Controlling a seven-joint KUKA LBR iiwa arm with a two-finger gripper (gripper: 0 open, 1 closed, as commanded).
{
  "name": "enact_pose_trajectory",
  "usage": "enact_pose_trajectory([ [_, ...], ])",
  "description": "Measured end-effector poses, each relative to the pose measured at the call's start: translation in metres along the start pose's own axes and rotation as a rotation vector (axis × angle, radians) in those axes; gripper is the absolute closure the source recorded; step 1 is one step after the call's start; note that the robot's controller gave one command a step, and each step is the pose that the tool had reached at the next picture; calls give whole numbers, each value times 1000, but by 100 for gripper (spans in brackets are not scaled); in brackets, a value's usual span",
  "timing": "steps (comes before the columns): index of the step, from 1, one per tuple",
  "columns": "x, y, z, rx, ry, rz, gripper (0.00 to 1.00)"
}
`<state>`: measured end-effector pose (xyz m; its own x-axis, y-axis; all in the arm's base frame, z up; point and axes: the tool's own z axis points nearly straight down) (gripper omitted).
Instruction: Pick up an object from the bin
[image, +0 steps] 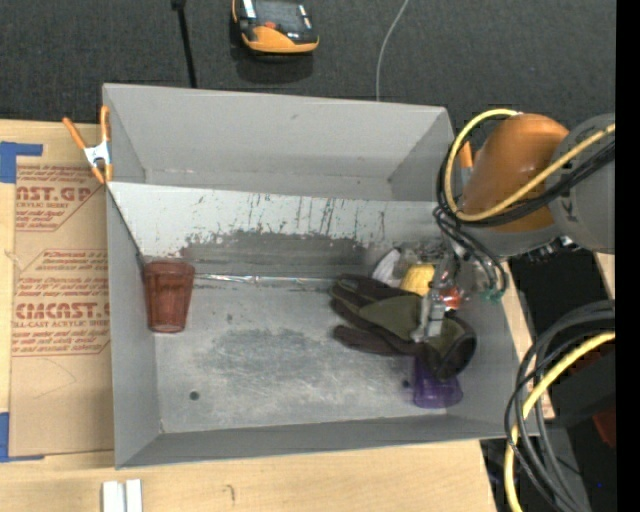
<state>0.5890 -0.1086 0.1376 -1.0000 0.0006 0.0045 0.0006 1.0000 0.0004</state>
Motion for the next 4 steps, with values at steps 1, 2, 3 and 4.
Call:
enact_pose_trajectory([
  [1,-2,0,-5,1,-7,-1,0],
  [2,39,14,62,-1,-9,134,0],
  [3,44,14,85,-1,-5,148,0],
  [4,37,15,60,0,-14,133,0],
])
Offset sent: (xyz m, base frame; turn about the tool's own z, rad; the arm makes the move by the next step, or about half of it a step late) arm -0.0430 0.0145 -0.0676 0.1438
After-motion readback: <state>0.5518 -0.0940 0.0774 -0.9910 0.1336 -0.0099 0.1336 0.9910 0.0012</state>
